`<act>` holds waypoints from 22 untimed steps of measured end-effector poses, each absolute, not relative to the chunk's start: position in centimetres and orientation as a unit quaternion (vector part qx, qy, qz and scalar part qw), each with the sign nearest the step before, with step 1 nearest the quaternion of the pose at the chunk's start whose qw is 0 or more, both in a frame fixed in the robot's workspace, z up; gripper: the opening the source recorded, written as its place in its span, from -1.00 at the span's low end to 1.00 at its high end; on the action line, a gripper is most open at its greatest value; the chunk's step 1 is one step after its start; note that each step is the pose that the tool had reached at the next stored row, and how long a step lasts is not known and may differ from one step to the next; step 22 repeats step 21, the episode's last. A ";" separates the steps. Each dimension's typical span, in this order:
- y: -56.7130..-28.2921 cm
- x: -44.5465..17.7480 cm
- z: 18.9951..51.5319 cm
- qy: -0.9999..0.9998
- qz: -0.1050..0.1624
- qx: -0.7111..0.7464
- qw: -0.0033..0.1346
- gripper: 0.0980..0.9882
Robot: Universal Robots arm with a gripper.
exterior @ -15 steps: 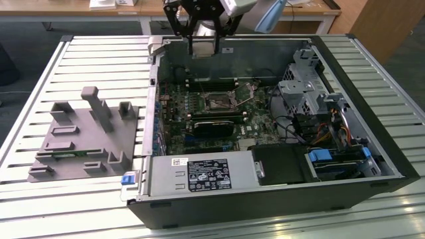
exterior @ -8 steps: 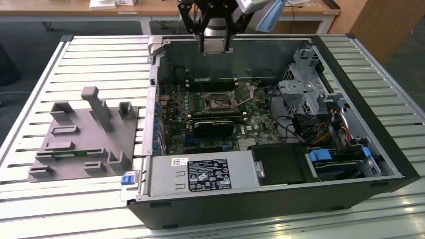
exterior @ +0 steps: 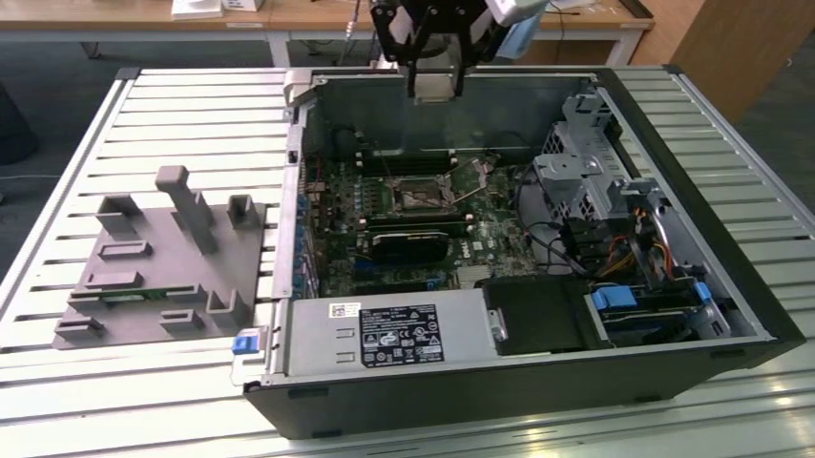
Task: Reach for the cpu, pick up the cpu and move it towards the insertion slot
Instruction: 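Pick up the cpu and move it towards the insertion slot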
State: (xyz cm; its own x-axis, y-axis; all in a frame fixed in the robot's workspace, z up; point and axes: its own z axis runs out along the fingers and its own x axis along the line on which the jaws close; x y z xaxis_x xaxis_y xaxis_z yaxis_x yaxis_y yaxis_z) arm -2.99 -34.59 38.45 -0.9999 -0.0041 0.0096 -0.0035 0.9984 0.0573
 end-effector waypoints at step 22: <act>-33.7 -1.9 38.4 -1.000 -0.029 0.002 0.005 0.00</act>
